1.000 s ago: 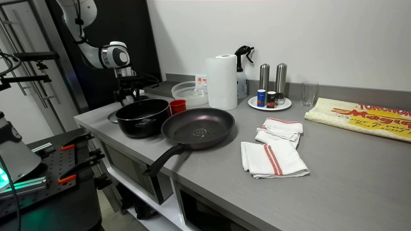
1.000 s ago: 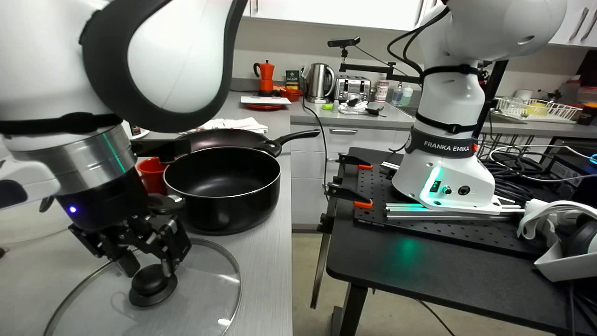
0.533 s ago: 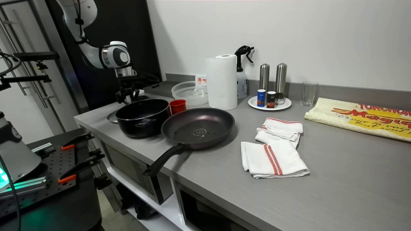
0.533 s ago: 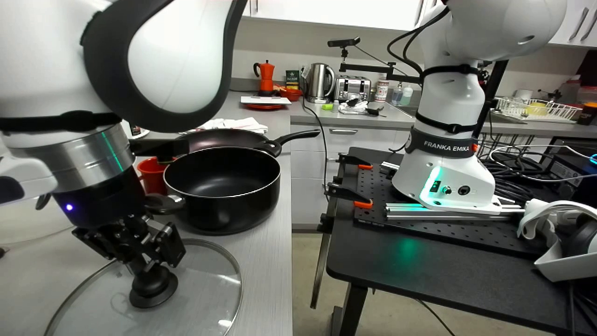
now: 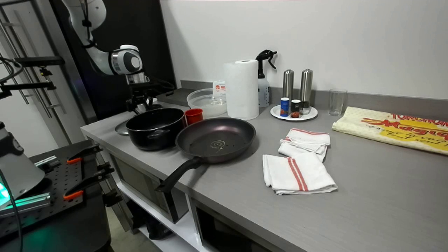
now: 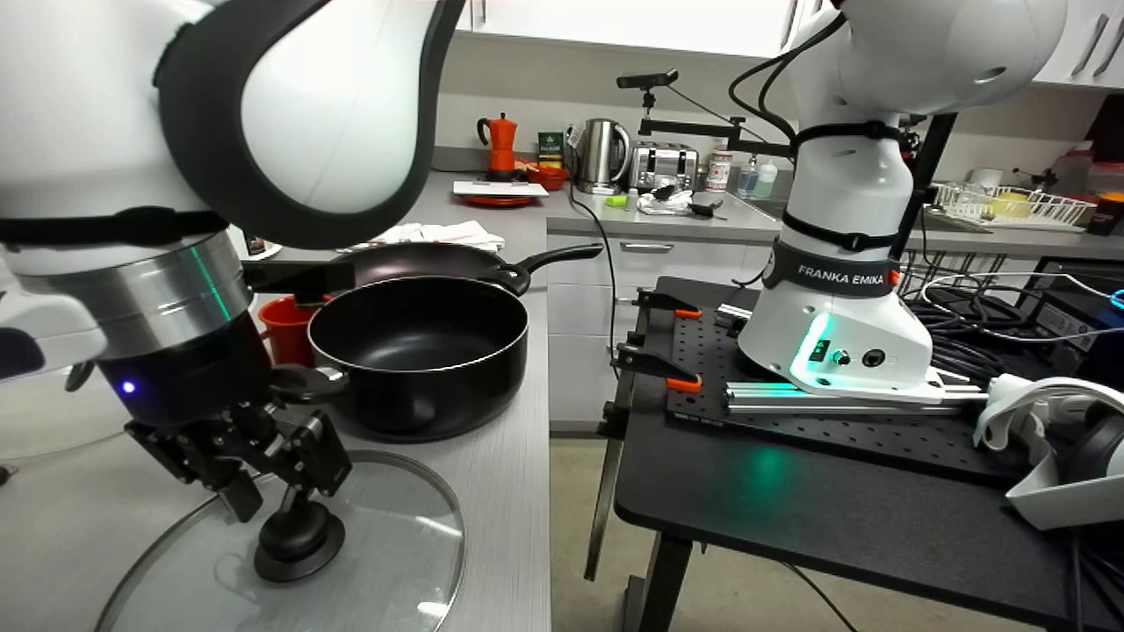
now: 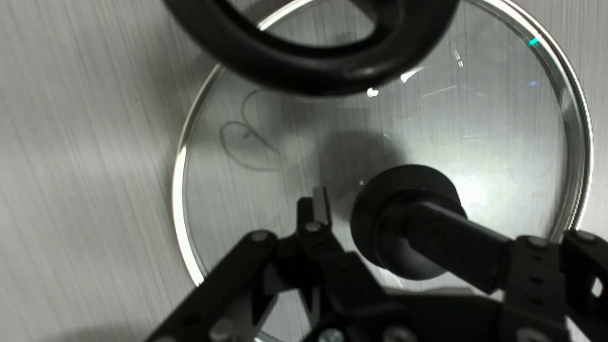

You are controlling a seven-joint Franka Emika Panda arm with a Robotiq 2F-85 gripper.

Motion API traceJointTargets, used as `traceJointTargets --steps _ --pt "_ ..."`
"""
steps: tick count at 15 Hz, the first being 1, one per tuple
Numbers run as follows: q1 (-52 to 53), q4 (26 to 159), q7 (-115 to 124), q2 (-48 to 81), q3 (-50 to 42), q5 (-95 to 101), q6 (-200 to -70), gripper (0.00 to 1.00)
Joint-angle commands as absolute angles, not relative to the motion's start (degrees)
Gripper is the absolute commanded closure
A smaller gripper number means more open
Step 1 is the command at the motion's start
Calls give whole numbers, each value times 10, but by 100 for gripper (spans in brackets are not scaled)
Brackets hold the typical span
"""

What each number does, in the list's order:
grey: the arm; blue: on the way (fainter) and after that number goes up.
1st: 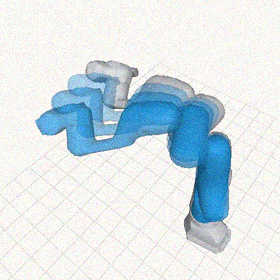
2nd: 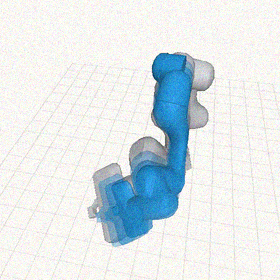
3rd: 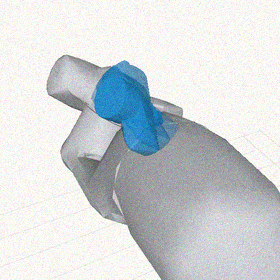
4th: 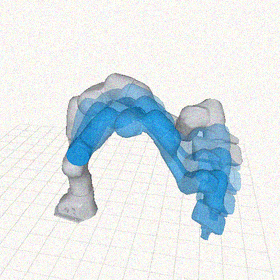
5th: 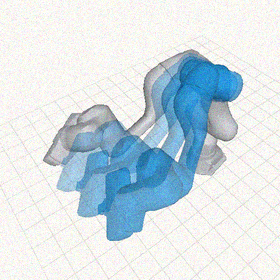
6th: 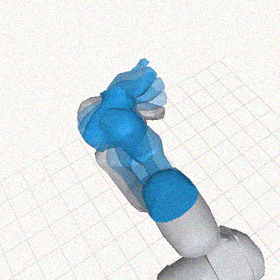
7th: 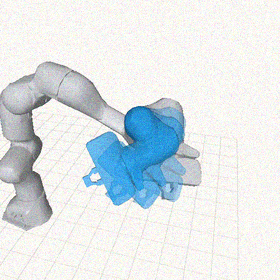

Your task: Pick up the lid from the counter and put it on the pot

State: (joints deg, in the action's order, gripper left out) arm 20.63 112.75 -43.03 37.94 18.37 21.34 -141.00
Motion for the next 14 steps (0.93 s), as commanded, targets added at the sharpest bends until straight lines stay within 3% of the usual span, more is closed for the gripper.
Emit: traceJointTargets --steps 1,4,14 --pt "214 1133 -418 375 178 230 -1419 22" --pt "215 1135 -414 373 178 229 -1419 0" --pt "226 1156 -382 374 174 236 -1430 0"
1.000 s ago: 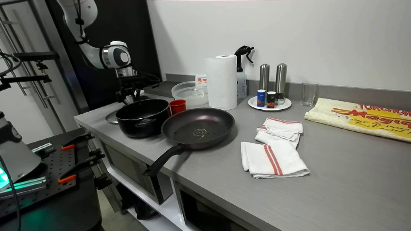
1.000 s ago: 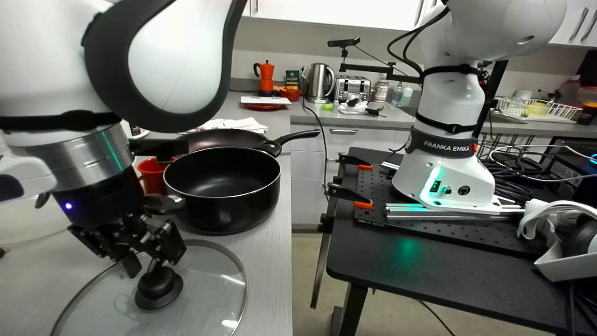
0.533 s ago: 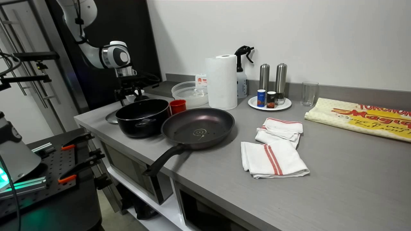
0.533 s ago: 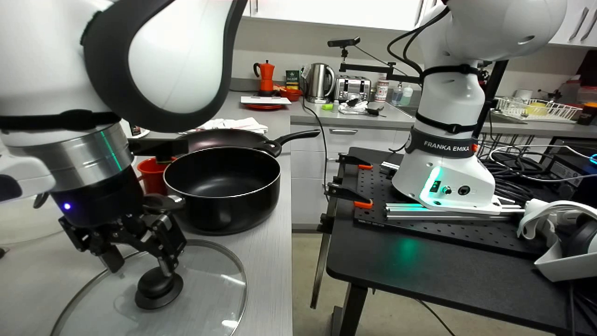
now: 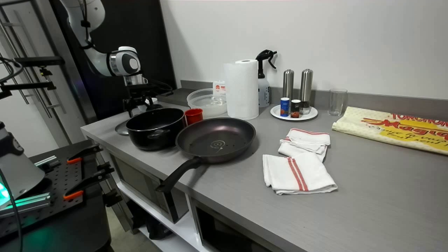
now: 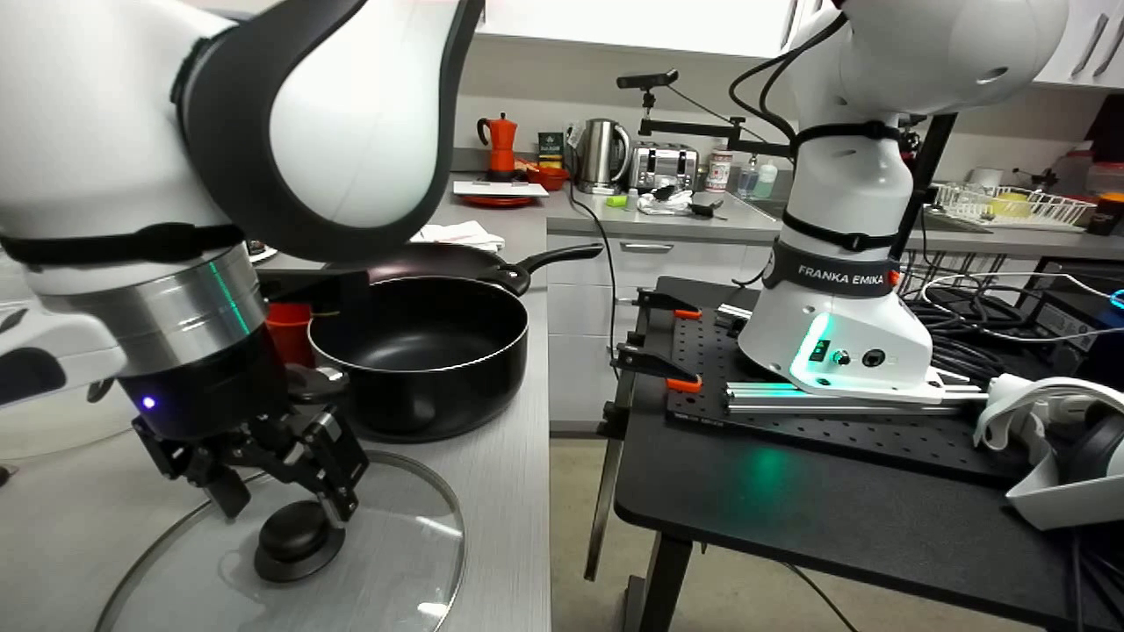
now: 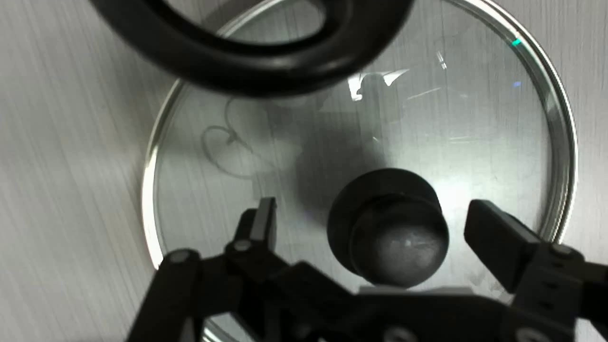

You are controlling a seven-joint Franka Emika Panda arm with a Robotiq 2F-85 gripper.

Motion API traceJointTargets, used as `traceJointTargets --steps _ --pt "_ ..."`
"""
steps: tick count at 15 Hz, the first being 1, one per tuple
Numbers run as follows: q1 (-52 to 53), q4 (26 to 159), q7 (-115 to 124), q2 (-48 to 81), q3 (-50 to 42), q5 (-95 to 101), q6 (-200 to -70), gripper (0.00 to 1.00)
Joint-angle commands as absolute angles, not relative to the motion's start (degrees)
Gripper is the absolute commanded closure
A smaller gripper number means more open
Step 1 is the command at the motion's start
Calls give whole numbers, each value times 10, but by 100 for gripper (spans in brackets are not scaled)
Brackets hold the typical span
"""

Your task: Pick up the lid from the counter and put it on the pot

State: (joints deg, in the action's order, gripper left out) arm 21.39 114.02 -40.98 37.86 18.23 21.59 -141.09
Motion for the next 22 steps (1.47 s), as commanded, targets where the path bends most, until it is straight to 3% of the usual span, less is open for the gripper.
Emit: traceJointTargets --steps 1,14,16,19,20,22 --pt "228 1159 -377 375 174 239 -1431 0" --pt "256 1170 -318 382 174 288 -1436 0" --pt "256 1168 -316 382 175 290 -1435 26" --pt "255 1164 -314 382 175 290 -1435 50" --pt "255 1163 -314 380 175 290 -1434 57" --pt "254 1164 -313 377 175 290 -1436 61"
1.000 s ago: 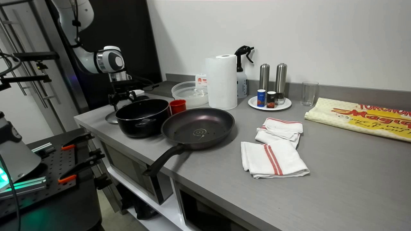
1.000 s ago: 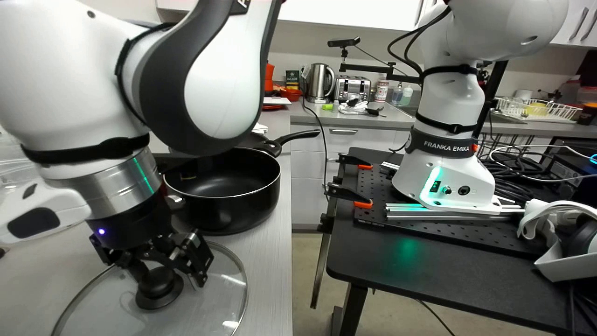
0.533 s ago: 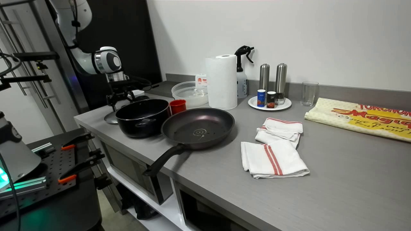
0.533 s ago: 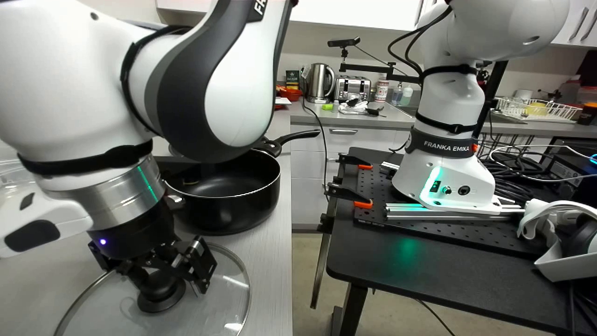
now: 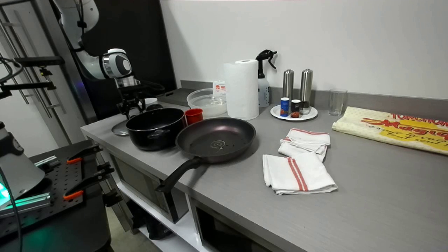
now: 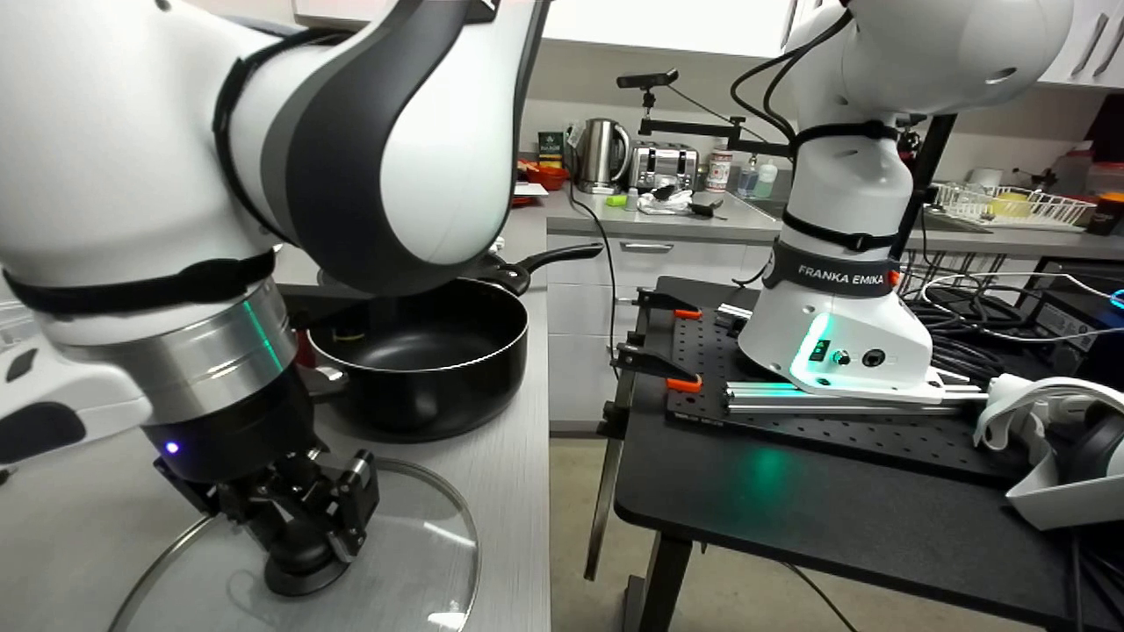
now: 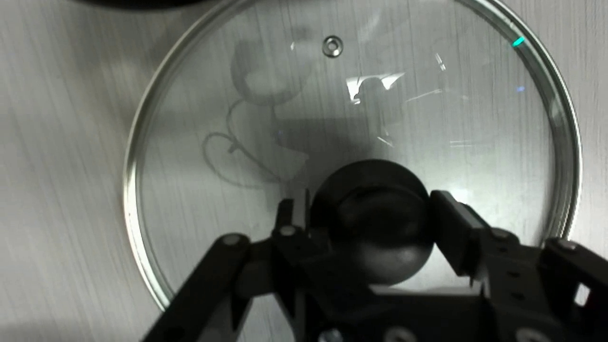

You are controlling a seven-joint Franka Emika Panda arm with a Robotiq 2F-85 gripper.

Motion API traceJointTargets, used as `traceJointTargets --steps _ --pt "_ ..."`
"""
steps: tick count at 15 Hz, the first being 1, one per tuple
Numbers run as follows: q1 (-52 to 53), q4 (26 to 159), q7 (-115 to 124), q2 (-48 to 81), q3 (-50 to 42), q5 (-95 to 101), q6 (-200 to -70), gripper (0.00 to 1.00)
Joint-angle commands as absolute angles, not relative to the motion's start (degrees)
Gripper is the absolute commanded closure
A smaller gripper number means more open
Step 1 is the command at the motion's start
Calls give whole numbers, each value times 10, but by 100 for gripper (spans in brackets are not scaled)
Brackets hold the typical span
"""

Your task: Pick up the lid from the counter and put it on the pot

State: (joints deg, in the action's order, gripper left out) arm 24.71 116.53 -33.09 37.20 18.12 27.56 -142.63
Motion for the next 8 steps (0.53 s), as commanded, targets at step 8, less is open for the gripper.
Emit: traceJointTargets --steps 8 --pt "256 1185 -281 338 174 297 -1430 75"
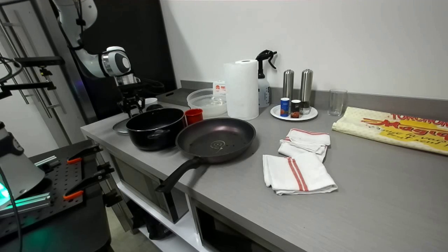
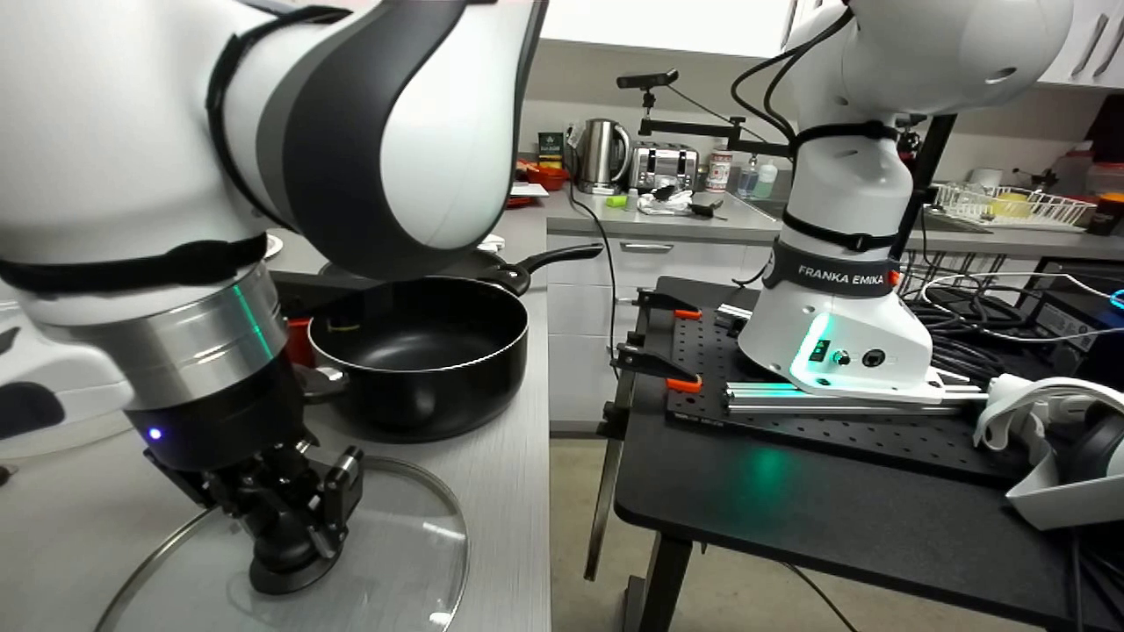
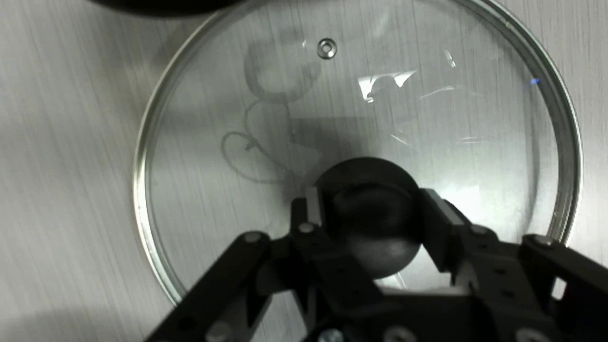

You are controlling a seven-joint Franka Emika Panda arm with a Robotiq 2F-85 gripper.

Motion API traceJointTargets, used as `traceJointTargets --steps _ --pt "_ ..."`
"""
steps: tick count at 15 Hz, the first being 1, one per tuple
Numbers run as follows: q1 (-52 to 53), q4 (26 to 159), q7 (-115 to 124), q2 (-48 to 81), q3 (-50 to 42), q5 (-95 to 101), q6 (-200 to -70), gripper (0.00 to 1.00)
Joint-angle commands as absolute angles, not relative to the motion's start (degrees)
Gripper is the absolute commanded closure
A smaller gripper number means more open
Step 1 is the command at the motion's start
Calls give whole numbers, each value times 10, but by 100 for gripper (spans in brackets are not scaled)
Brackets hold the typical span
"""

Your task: Pick up the lid from the counter and put it on the pot

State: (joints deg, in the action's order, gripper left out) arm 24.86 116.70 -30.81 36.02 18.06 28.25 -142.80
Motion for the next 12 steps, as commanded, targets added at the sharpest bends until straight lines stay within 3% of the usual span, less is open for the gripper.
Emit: traceJointTargets --steps 1,12 --pt "256 1191 -276 331 175 297 -1428 75" --pt "269 1279 -213 194 199 296 -1423 75"
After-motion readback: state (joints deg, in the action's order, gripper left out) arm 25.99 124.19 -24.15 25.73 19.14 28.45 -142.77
